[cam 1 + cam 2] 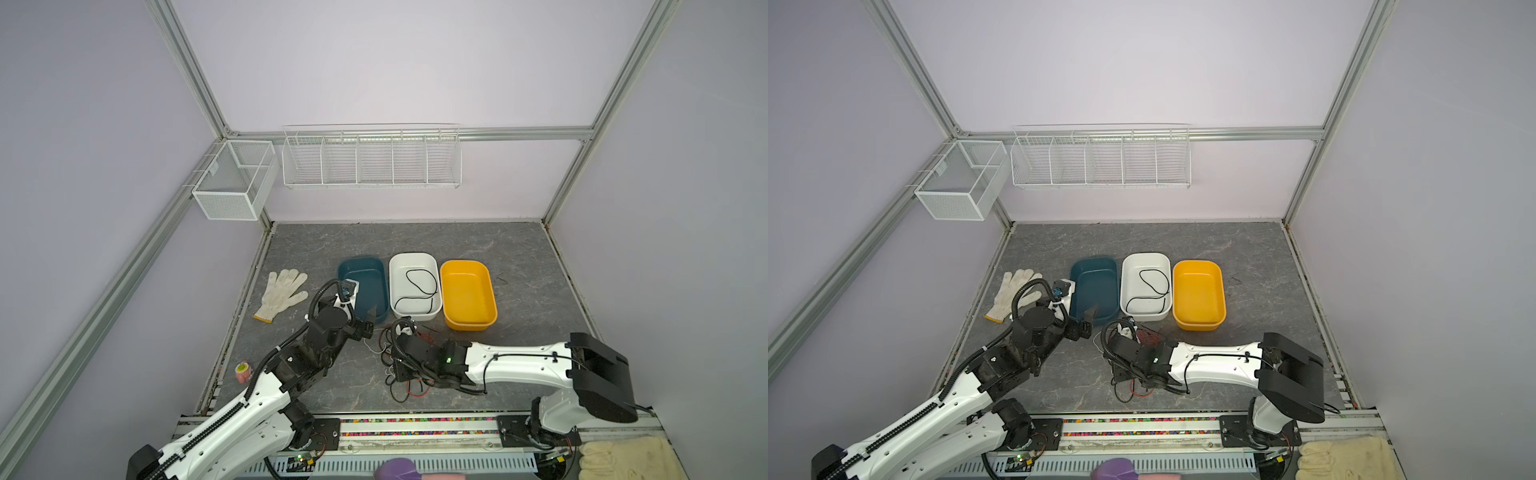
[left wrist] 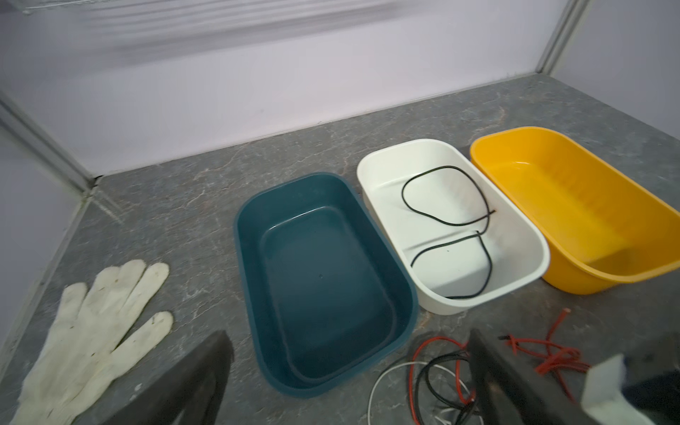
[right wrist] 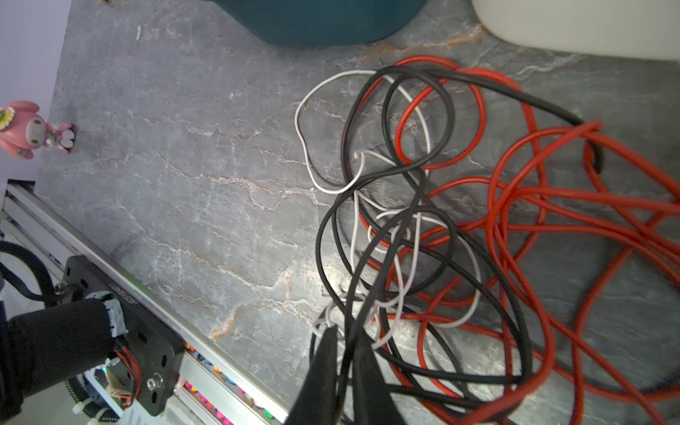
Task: Untangle the cables
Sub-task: 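Grasp another black wire in the pile with the right gripper and lift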
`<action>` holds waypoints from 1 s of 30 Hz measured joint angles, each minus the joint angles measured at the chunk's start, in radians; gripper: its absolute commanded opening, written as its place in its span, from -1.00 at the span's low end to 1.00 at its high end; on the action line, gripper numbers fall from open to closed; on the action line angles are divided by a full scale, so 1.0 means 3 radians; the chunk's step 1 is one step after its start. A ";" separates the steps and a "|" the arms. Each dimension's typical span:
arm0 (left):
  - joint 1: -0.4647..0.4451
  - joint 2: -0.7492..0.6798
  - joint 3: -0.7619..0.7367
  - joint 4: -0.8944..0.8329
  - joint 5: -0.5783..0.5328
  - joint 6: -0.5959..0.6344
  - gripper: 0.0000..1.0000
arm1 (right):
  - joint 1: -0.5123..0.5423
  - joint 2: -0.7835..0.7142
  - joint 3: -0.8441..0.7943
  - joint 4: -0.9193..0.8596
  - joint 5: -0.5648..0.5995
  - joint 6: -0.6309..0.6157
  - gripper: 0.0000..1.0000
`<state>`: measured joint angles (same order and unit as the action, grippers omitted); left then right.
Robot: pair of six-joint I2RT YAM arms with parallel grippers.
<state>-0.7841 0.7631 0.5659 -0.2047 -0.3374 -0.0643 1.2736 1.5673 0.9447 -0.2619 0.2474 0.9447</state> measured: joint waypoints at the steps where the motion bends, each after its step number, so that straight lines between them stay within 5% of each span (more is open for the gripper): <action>1: -0.0015 -0.0029 -0.0029 0.0015 0.0088 0.0047 0.99 | 0.0000 -0.0032 0.0000 -0.0013 0.0013 -0.0010 -0.86; 13: -0.0314 -0.0289 -0.0276 0.0149 0.0637 0.0458 0.99 | 0.0000 -0.0654 -0.0005 -0.0112 0.0170 -0.0445 -0.86; 30: -0.0324 -0.0249 -0.0276 0.0170 0.0809 0.0501 0.99 | 0.0000 -0.1556 0.0111 -0.0537 0.0608 -0.1123 -0.86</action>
<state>-0.8814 0.6884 0.4831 -0.1535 -0.0948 0.0860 1.2736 1.1004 0.9779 -0.4229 0.4297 0.6079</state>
